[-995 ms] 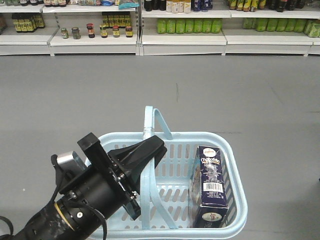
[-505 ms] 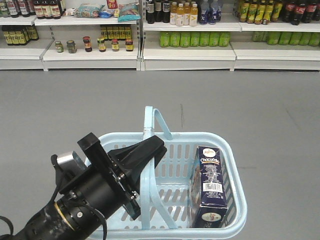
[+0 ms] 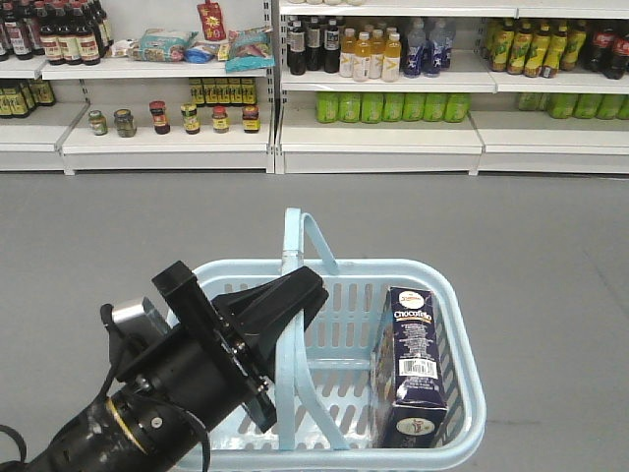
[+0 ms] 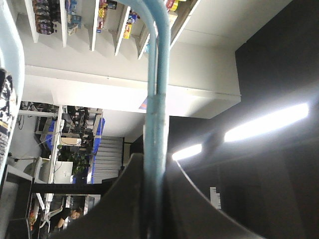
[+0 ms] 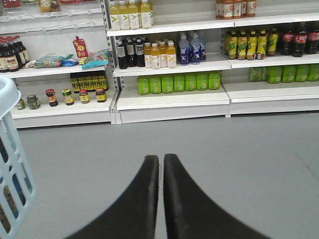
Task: Left arm holds basket, right arm returns cookies
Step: 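Drive the base toward the drink shelves holding the basket in the left gripper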
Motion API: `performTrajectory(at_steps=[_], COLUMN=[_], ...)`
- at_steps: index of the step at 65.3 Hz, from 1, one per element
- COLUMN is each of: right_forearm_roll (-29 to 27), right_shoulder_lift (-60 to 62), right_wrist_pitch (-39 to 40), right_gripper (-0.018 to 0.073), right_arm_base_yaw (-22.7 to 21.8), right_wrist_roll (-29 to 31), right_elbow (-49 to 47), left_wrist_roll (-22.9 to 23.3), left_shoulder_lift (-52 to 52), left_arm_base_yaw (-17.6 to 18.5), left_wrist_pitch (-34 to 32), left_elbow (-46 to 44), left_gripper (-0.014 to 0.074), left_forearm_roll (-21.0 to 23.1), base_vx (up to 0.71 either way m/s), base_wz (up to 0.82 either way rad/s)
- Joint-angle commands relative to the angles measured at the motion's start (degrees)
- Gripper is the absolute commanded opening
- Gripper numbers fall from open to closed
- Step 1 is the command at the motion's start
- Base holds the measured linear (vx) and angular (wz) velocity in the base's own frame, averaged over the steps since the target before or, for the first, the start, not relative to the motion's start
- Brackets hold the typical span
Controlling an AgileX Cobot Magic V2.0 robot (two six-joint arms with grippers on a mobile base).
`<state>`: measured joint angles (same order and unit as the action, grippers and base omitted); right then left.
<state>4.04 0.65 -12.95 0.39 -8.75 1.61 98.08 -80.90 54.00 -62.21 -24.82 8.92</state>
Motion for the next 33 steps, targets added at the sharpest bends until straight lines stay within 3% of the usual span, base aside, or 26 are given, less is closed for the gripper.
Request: performTrajectory(at_steps=[1, 33], right_forearm_roll=[0.37, 0.37], right_shoulder_lift=[0.71, 0.71], right_wrist_pitch=[4.04, 4.04], right_gripper=[-0.0006, -0.0006], right_arm_base_yaw=[-0.36, -0.36], right_wrist_roll=[0.12, 0.12], right_elbow=[1.02, 1.02], left_wrist_roll=[0.08, 0.08], left_shoulder_lift=[2.26, 2.26], left_arm_base_yaw=[0.35, 0.35], left_wrist_pitch=[-14.20, -13.91], left_elbow=[-1.53, -1.53], left_gripper=[-0.0003, -0.0003], left_forearm_roll=[-0.40, -0.32], base_vx=[0.61, 0.60], base_wz=[0.02, 0.02])
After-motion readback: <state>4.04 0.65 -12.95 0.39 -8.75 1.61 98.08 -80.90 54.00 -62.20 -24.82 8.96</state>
